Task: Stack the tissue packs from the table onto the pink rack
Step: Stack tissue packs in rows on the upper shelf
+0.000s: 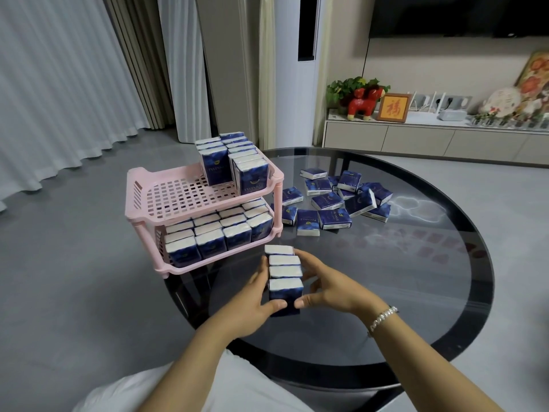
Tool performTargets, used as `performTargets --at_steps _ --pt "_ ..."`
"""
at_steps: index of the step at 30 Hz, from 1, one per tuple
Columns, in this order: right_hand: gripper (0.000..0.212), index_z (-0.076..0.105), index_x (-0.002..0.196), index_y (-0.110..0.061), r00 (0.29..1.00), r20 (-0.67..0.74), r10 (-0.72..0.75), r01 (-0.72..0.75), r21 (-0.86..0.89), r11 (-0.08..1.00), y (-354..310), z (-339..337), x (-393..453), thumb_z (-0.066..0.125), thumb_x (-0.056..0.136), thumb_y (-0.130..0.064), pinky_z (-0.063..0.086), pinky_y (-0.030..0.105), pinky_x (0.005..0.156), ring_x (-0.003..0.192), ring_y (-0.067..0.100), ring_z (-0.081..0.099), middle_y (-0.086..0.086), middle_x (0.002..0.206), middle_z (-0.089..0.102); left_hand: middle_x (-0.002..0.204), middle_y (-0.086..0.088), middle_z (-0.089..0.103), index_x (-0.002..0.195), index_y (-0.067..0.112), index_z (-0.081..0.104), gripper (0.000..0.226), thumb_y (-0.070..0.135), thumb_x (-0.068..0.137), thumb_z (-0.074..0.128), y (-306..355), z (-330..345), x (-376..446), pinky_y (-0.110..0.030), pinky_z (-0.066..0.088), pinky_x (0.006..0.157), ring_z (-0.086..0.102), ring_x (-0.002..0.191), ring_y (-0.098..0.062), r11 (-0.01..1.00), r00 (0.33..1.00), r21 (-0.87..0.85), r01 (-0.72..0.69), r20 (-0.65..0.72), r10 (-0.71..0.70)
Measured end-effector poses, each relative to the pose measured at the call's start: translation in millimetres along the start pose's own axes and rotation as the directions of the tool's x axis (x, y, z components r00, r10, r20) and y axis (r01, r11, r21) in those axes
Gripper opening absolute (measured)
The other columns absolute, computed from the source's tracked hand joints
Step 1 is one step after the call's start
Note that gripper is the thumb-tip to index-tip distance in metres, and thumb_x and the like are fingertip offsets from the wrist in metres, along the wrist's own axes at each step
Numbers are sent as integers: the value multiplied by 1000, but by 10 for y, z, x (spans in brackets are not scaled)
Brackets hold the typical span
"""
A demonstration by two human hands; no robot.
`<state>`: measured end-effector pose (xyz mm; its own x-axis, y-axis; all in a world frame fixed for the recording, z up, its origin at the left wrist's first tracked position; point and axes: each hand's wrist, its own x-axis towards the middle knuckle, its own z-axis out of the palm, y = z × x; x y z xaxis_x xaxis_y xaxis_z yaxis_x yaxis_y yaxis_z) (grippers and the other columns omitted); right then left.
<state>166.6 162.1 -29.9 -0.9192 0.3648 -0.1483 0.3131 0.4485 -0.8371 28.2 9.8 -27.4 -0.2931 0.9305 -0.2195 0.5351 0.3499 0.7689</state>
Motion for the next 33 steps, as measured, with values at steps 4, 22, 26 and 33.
performTargets --at_steps 4,22,26,33 --pt "88 19 136 -51 1000 -3 -6 6 -24 1000 -5 -15 30 75 77 -18 45 14 85 109 2 54 -17 128 52 158 16 9 152 31 -2 92 31 88 64 -13 -9 20 -26 18 116 17 143 -5 1000 998 -23 -4 -64 2" --pt "69 23 142 -49 976 15 -218 219 -65 974 -738 -387 -34 61 88 -31 44 35 102 120 11 51 -26 142 39 146 23 28 143 47 19 69 37 89 60 506 -544 -234 -23 25 112 29 134 1 977 943 4 -213 -261 206" --pt "66 25 141 -50 973 18 -228 229 -122 966 -1038 -516 35 60 88 -35 44 35 102 121 9 51 -17 139 48 151 19 27 146 41 23 72 44 85 62 604 -793 -260 -24 21 114 24 138 1 965 909 35 -260 -327 257" --pt "63 30 142 -37 969 35 -244 247 -166 955 -1462 -645 301 62 90 -21 36 -2 76 103 -21 47 -29 126 48 147 13 39 147 34 29 78 51 78 60 656 -1165 -242 -35 29 115 36 135 -5 967 881 36 -253 -405 246"
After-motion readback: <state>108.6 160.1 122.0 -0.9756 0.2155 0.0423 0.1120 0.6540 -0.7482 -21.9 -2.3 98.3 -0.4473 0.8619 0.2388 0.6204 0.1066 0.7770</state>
